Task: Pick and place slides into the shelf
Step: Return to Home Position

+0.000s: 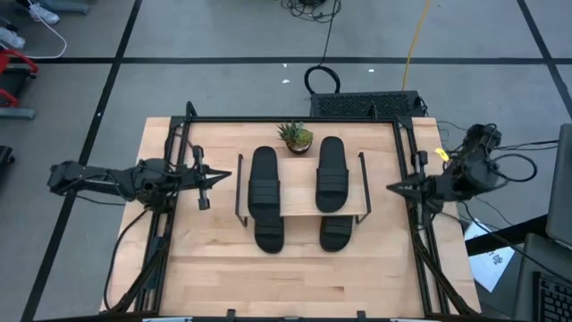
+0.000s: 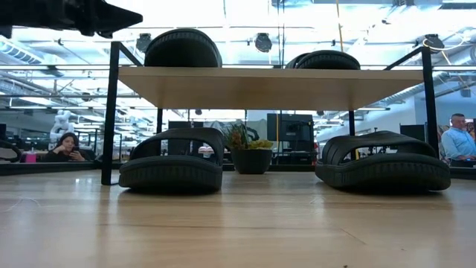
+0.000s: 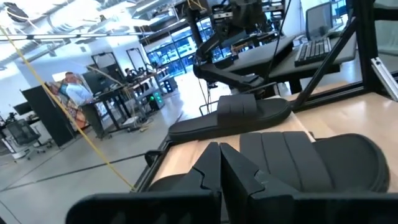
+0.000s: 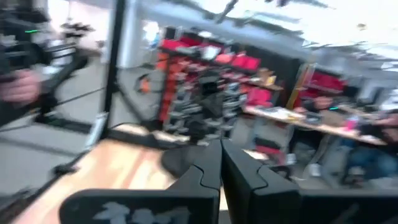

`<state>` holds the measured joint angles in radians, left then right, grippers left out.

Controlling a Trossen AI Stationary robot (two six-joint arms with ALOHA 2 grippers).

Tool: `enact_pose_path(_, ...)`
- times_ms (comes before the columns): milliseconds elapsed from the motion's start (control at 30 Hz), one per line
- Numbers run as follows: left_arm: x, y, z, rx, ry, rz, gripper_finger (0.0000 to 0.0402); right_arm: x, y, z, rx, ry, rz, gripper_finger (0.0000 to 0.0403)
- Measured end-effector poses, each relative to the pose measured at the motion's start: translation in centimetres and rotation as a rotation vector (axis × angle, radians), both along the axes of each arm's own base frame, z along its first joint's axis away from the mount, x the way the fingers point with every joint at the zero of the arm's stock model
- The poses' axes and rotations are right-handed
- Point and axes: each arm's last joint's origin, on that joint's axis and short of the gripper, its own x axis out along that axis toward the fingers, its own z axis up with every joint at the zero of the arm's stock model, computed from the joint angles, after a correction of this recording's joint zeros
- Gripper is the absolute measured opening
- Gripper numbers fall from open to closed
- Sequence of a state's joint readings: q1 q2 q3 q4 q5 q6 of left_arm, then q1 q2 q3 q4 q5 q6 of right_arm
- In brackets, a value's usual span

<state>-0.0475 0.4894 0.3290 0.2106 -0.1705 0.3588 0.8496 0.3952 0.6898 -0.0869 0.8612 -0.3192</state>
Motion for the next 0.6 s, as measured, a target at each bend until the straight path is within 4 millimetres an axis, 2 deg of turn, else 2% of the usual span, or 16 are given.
enact_pose_path(233, 0.3, 1.1, -0.2, -0.022, 0.012, 0.015, 0.0000, -2.1, -3.2, 0.7, 0.051, -0.093, -0.085, 0.0000)
enact_pose_path(400, 0.1, 1.7, -0.2, -0.014, 0.013, 0.057, 0.0000, -4.4, -5.6, -0.8, 0.153, 0.008, -0.178, 0.0000)
enact_pose_path(500, -0.3, 2.1, 0.1, -0.005, -0.009, 0.076, 0.0000, -5.3, -6.2, -1.6, 0.244, 0.017, -0.120, 0.0000)
enact_pose_path(600, -0.4, 2.2, 0.0, 0.017, 0.005, -0.008, 0.0000, -5.1, -5.6, -1.8, 0.228, -0.026, 0.032, 0.0000)
